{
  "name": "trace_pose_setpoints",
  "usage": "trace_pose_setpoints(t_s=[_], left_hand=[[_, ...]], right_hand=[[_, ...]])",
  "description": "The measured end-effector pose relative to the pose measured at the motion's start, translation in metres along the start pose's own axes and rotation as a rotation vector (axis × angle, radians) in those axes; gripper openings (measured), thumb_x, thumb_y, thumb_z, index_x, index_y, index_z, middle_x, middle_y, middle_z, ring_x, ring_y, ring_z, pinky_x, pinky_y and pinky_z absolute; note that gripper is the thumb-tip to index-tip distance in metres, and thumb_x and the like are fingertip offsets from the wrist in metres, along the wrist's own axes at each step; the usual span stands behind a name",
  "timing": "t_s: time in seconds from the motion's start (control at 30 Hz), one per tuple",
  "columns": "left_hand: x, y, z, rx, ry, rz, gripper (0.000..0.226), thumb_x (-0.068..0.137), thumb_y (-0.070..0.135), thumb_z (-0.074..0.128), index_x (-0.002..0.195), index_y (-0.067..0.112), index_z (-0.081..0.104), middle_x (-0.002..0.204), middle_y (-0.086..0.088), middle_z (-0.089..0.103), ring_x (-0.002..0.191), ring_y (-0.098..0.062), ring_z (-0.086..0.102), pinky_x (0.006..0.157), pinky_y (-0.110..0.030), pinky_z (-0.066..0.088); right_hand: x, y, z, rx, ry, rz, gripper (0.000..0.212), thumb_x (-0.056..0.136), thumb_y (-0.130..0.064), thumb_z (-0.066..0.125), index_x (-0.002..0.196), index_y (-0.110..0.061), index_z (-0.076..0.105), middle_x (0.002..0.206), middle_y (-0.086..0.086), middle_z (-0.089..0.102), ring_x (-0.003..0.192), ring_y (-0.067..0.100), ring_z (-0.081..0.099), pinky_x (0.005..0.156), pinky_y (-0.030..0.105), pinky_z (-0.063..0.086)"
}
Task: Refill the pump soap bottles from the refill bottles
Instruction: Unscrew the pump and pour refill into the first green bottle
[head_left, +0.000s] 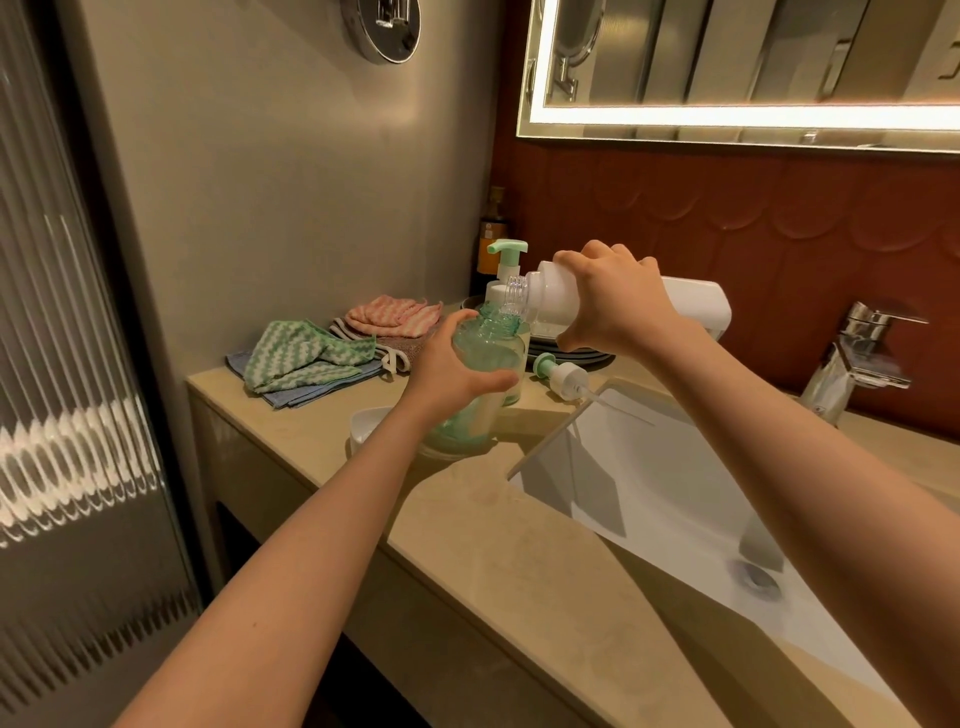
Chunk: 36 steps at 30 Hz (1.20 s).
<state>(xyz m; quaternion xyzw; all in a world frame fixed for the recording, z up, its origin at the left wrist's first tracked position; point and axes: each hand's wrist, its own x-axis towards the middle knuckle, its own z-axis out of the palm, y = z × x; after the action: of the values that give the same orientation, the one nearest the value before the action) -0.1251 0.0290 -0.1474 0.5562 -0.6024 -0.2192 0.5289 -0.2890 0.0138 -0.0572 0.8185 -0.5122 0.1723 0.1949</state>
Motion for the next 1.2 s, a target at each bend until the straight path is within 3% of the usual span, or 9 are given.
trace_pose_setpoints(t_s=[0.7, 0.93, 1.2], left_hand=[[-0.0004, 0.0017, -0.0031, 0.022, -0.005, -0.014, 0.086, 0.068, 0.025, 0.082, 0.139, 0.022, 0.034, 0.145, 0.0, 0.037, 0.125, -0.015, 0.038, 0.089, -0.023, 0.033], [-0.0008, 0.0011, -0.0045, 0.008, -0.01, -0.012, 0.087, 0.067, 0.026, 0.082, 0.139, 0.021, 0.034, 0.143, 0.0, 0.039, 0.112, -0.006, 0.036, 0.089, -0.024, 0.035], [-0.0016, 0.0015, -0.0058, 0.009, -0.007, -0.017, 0.087, 0.068, 0.026, 0.082, 0.14, 0.021, 0.033, 0.143, 0.0, 0.039, 0.119, -0.009, 0.037, 0.088, -0.022, 0.033]], right_hand=[[0.0029, -0.0037, -0.0025, -0.046, -0.015, -0.009, 0.083, 0.068, -0.034, 0.079, 0.138, -0.019, 0.036, 0.127, 0.008, 0.045, 0.119, 0.028, 0.039, 0.098, 0.045, 0.032], [0.0048, -0.0052, -0.0016, -0.038, -0.02, -0.006, 0.085, 0.068, -0.033, 0.079, 0.14, -0.019, 0.034, 0.129, 0.008, 0.045, 0.12, 0.028, 0.038, 0.099, 0.047, 0.032], [0.0067, -0.0064, -0.0014, -0.04, -0.02, -0.008, 0.087, 0.068, -0.034, 0.079, 0.14, -0.019, 0.033, 0.13, 0.008, 0.044, 0.121, 0.028, 0.038, 0.1, 0.047, 0.032]])
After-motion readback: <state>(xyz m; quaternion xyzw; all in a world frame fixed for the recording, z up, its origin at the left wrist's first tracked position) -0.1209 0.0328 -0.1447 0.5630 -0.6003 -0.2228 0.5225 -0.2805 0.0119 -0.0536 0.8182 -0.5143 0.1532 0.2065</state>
